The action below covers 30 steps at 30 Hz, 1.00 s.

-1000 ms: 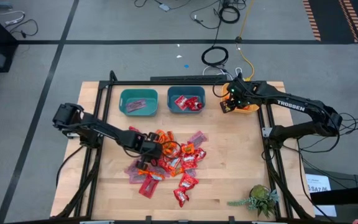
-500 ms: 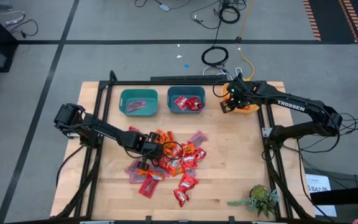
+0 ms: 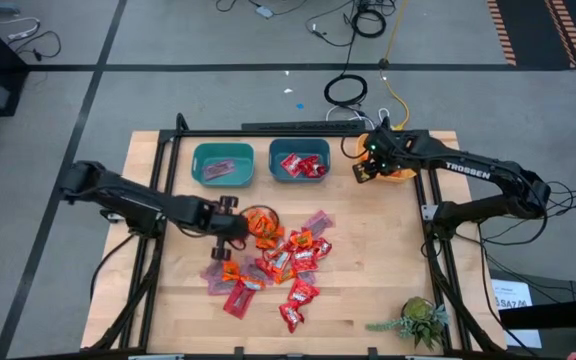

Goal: Sort candy
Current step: Put the red chocolate into the green bin

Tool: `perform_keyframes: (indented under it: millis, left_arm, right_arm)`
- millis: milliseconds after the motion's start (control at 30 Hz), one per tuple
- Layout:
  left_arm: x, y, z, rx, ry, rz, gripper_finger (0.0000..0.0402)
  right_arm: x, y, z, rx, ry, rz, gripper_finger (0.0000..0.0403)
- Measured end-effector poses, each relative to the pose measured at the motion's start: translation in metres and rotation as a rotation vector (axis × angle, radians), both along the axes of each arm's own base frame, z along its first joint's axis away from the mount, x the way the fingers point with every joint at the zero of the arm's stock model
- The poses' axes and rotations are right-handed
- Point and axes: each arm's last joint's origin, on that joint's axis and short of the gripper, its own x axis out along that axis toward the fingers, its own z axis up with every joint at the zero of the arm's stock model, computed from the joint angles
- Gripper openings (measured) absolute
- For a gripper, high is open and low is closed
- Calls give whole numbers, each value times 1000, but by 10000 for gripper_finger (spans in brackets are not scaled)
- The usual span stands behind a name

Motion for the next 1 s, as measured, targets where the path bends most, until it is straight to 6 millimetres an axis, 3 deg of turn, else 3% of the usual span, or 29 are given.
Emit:
perform_keyframes:
  millis: [133, 367, 700, 1000]
  left_arm:
    - [-8, 15, 22, 20, -116, 104, 13]
    - [-22, 59, 47, 53, -262, 382, 13]
    - [-41, 127, 45, 120, -213, 688, 14]
    - [-55, 153, 46, 170, -212, 835, 75]
  right_arm:
    - [6, 6, 1, -2, -33, 8, 196]
    - [17, 18, 3, -17, -88, 57, 196]
    - [24, 28, 5, -14, -119, 86, 196]
    - [27, 34, 5, -5, -131, 89, 196]
